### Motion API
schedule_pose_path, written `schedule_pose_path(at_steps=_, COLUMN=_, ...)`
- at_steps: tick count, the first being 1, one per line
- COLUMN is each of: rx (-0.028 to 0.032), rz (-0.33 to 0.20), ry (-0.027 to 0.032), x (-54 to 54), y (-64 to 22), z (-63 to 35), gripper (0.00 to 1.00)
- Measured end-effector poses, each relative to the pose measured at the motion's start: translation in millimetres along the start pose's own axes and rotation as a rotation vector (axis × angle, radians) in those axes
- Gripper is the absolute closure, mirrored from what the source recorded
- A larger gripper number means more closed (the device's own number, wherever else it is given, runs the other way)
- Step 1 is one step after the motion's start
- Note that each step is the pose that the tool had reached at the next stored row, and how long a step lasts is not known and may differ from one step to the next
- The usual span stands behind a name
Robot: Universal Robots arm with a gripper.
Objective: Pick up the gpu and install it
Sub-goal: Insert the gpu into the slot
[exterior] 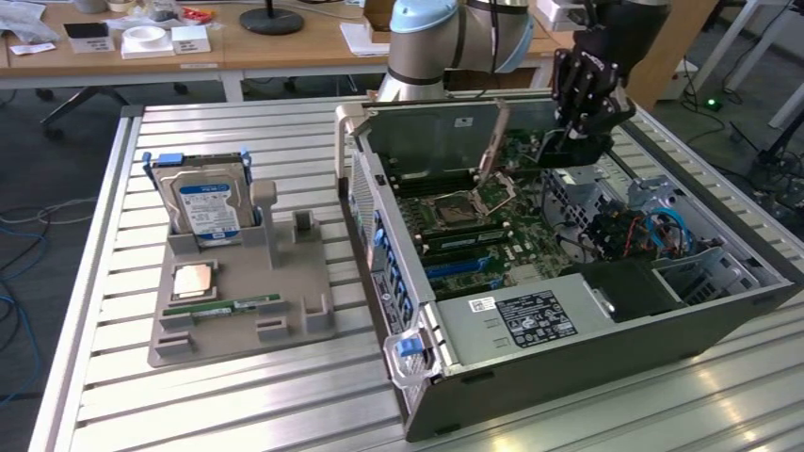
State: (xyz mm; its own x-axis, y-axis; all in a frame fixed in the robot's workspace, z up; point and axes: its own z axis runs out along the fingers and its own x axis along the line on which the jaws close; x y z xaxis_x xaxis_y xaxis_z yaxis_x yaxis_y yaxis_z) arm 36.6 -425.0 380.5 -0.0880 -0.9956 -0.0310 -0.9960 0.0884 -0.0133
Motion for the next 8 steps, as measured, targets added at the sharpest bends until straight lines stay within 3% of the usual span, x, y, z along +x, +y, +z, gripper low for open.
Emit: schedule_pose_path(at_steps=8, rx=0.0000, rz=-0.007, ry=0.0000, x=4.6, y=6.6, z=0.1, gripper=0.74)
